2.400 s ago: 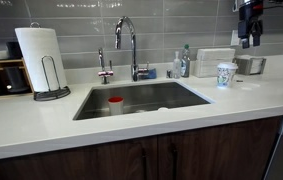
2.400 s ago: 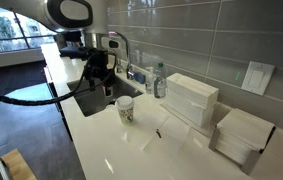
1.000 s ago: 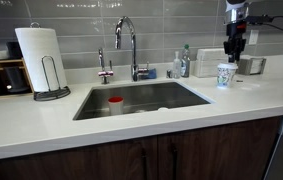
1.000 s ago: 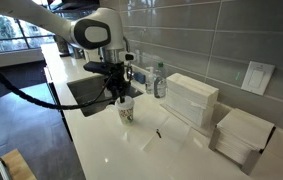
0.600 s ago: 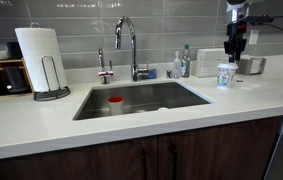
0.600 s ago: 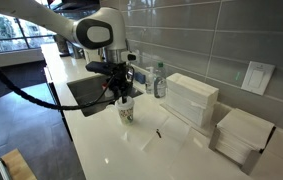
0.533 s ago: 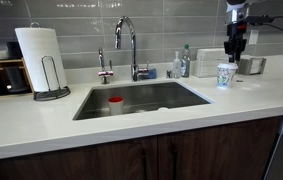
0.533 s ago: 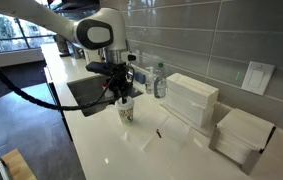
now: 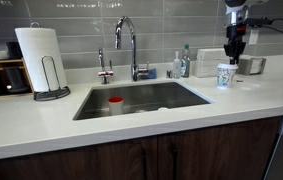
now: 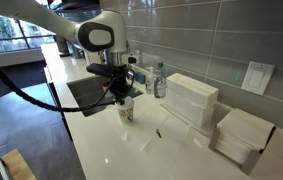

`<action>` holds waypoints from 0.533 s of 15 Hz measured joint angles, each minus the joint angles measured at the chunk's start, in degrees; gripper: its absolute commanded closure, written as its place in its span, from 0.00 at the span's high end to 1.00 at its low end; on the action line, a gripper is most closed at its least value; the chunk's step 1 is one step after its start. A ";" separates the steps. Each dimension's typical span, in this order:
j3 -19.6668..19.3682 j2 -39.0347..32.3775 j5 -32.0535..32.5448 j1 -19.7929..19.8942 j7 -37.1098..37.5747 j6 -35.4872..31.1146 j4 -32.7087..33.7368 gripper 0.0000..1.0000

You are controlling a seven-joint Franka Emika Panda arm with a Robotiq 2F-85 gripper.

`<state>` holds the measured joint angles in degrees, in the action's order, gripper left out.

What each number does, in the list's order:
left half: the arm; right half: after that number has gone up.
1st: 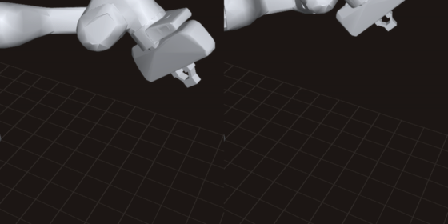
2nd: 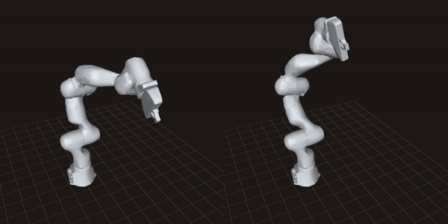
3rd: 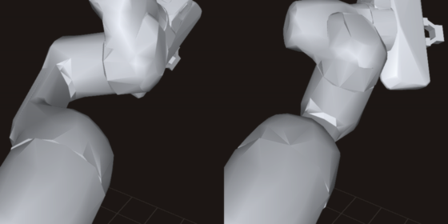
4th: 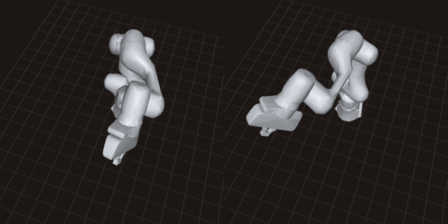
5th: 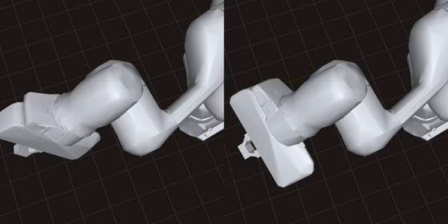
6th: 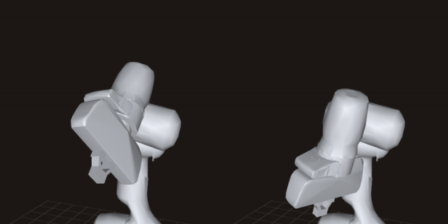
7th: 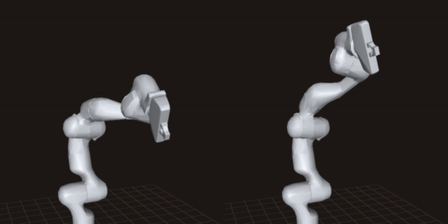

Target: Pull out the mixing stick from the top hole in the lid of the paper cup lid and put it on the white serviette on the kitchen counter

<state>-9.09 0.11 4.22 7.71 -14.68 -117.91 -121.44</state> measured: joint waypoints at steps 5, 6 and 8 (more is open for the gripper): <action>0.00 0.02 -0.25 0.00 0.00 0.76 0.18 0.24; 0.00 0.04 -0.25 0.01 0.00 1.05 0.29 0.24; 0.00 0.19 -0.25 0.02 0.00 1.57 0.56 0.24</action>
<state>-9.09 0.30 3.98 7.73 -14.69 -116.33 -120.88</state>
